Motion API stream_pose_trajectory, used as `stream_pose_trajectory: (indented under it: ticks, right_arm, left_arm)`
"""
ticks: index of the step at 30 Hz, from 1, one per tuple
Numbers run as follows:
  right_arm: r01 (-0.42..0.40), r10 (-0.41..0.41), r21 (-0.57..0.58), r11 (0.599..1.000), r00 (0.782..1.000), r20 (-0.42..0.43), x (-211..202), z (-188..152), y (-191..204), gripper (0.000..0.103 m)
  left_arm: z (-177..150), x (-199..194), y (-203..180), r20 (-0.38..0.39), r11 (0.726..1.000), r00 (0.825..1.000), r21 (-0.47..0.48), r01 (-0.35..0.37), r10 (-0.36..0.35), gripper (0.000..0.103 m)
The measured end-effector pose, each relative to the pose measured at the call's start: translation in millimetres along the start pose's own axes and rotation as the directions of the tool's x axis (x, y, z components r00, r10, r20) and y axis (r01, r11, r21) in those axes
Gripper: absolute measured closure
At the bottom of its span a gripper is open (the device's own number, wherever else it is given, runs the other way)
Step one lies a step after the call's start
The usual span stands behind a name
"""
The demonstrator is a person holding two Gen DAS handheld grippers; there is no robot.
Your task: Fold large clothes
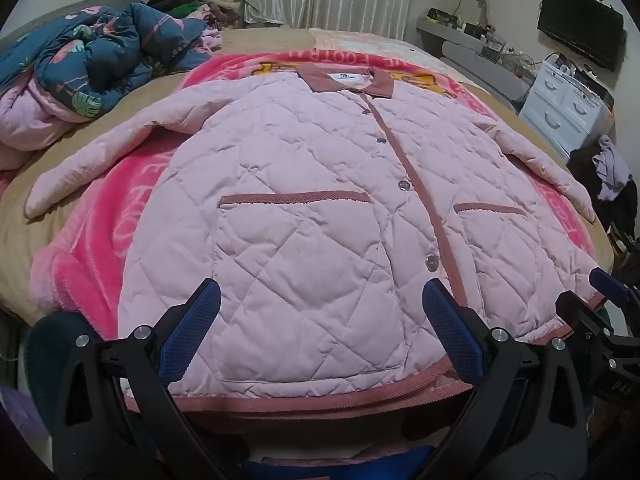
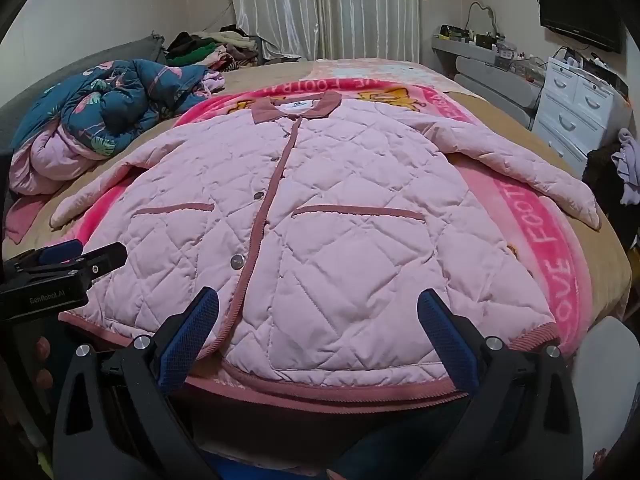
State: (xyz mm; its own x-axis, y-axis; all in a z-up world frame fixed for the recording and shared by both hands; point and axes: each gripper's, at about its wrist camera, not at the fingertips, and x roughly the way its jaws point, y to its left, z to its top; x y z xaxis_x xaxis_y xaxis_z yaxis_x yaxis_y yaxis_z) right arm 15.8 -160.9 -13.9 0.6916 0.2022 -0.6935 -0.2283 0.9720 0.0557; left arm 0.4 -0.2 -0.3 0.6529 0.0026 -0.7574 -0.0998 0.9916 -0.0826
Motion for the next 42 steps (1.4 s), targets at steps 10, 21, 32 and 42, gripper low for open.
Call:
stream_pose_trajectory:
  ticks: [10, 21, 32, 42]
  right_arm:
    - [-0.008, 0.008, -0.006, 1.000, 1.000, 0.006, -7.9, 1.8, 1.5, 0.004]
    - [-0.015, 0.015, -0.006, 1.000, 1.000, 0.011, -7.7, 2.6, 3.1, 0.004]
    - [-0.014, 0.014, -0.009, 1.000, 1.000, 0.015, -7.8, 2.2, 3.6, 0.004]
    - [-0.011, 0.011, -0.010, 1.000, 1.000, 0.018, -10.2, 3.7, 4.3, 0.004]
  left_arm:
    - [0.1, -0.3, 0.0, 0.007, 1.000, 1.000, -0.002, 0.002, -0.002, 0.008]
    - [7.5, -5.0, 2.5, 0.012, 1.000, 1.000, 0.001, 0.003, -0.003, 0.008]
    - [7.4, -5.7, 1.4, 0.018, 1.000, 1.000, 0.003, -0.002, 0.002, 0.008]
    - [6.5, -7.1, 2.3, 0.017, 1.000, 1.000, 0.003, -0.001, 0.001, 0.008]
